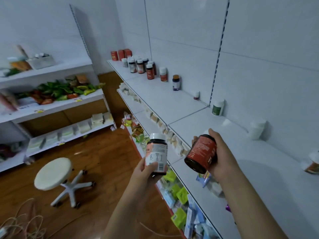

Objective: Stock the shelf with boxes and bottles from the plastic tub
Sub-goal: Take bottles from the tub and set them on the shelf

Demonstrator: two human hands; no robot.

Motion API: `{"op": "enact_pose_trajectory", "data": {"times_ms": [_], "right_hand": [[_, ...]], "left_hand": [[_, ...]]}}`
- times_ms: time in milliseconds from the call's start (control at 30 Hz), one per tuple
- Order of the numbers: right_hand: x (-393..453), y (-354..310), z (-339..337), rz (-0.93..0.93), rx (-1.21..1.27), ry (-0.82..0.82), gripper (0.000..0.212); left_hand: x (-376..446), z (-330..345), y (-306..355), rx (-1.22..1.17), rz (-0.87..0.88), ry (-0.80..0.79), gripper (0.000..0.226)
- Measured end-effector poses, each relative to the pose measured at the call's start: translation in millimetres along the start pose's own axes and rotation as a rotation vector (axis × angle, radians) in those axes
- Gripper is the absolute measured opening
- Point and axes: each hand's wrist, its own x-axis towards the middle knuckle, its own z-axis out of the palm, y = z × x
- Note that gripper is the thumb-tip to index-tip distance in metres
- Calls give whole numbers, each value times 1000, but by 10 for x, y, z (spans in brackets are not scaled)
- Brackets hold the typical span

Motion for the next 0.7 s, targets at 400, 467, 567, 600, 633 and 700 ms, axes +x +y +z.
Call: {"op": "enact_pose_trajectory", "data": {"times_ms": [400, 467, 567, 600, 633, 700], "right_hand": [[1530, -99, 793, 98, -76, -43, 33], [1809, -49, 957, 109, -119, -35, 40], [2231, 36, 1244, 109, -118, 8, 39], [2363, 68, 1360, 110, -113, 23, 40], [2496, 99, 1480, 106, -107, 36, 42], [2758, 151, 1760, 92, -105, 54, 45]], "left_hand": [[1355, -403, 600, -21, -4, 79, 46], [1634, -562, 710, -7, -15, 73, 48], [2071, -830, 928, 16, -22, 48, 44], [2207, -922, 1018, 25, -23, 37, 40], [2337, -1012, 1124, 32, -23, 25, 35], [2628, -1212, 1358, 55, -12, -1, 32]]}}
